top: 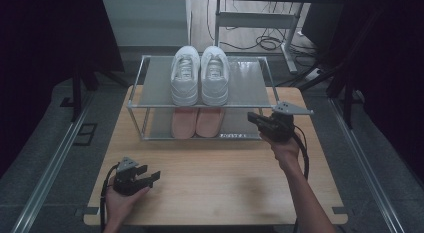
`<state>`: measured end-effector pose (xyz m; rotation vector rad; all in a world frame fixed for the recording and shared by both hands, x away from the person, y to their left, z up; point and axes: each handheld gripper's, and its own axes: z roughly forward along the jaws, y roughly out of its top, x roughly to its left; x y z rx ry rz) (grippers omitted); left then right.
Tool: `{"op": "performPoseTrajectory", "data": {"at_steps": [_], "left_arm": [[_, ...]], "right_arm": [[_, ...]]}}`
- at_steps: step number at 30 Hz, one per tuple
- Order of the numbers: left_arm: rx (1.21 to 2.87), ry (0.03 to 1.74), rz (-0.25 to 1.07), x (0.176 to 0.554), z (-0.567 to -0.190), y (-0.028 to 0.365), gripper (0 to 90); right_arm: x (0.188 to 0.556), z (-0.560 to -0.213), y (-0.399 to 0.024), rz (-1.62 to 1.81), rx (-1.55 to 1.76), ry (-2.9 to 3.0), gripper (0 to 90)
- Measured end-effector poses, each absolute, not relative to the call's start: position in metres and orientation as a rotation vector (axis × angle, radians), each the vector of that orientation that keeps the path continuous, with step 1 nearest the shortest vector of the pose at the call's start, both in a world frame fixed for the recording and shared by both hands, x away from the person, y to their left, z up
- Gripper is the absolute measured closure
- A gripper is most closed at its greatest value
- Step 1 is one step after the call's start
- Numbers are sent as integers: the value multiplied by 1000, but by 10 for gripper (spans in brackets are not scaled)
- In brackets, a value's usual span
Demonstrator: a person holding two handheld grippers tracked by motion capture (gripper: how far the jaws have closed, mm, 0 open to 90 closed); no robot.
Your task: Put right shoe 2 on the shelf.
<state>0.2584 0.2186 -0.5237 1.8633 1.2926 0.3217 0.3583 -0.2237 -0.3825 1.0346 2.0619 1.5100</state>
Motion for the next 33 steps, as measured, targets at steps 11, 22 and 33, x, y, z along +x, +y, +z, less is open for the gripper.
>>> {"op": "performPoseTrajectory", "data": {"at_steps": [11, 22, 33], "left_arm": [[1870, 1296, 317, 259, -525, 218, 383], [1878, 1296, 314, 259, -526, 216, 382], [1875, 1300, 320, 260, -526, 218, 380]], "right_arm": [[319, -440, -248, 1511, 1016, 2120, 889], [309, -488, -261, 1457, 1094, 2156, 818], [310, -496, -261, 1402, 1134, 2134, 447]]}}
